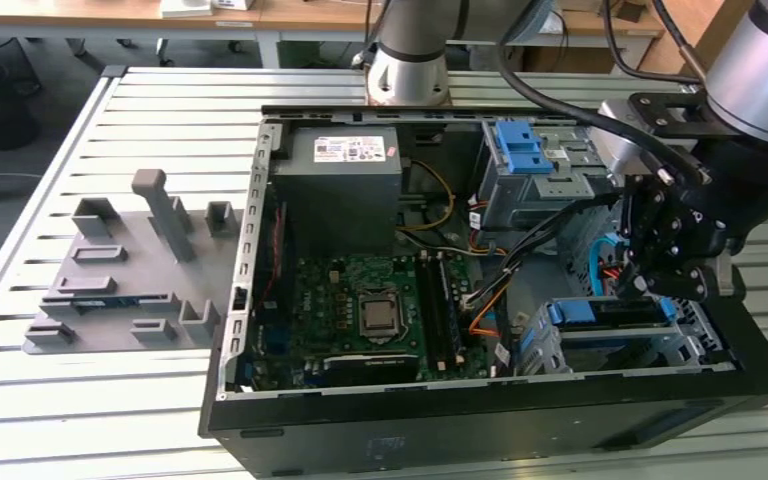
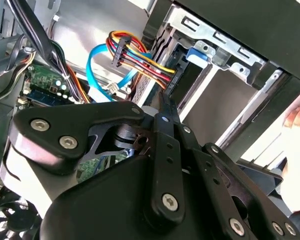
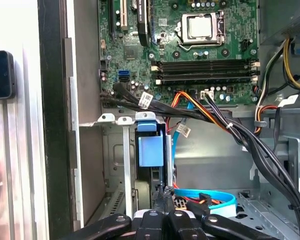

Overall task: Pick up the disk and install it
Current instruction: 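Insert the second disk wire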

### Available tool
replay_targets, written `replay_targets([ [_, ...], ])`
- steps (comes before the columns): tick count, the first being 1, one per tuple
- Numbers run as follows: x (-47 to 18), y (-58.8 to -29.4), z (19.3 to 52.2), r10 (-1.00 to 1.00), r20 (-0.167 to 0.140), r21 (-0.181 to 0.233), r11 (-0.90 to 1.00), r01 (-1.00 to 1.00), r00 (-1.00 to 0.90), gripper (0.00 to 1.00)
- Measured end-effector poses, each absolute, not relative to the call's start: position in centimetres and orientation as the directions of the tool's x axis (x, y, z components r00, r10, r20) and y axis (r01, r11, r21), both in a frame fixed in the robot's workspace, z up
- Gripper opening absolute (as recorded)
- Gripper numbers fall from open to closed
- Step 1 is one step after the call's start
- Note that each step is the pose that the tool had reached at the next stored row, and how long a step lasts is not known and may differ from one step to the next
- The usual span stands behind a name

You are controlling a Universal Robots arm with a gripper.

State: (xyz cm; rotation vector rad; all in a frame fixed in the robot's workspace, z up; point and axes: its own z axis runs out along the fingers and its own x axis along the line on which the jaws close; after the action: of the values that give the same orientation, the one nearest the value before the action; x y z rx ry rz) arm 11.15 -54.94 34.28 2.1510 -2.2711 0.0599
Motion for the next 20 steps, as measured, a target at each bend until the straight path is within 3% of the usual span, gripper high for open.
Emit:
replay_targets([
  [20, 10.4, -54.9, 35.9, -0.998, 0.036, -0.019, 0.054, -0.998, -0.055, 0.11],
])
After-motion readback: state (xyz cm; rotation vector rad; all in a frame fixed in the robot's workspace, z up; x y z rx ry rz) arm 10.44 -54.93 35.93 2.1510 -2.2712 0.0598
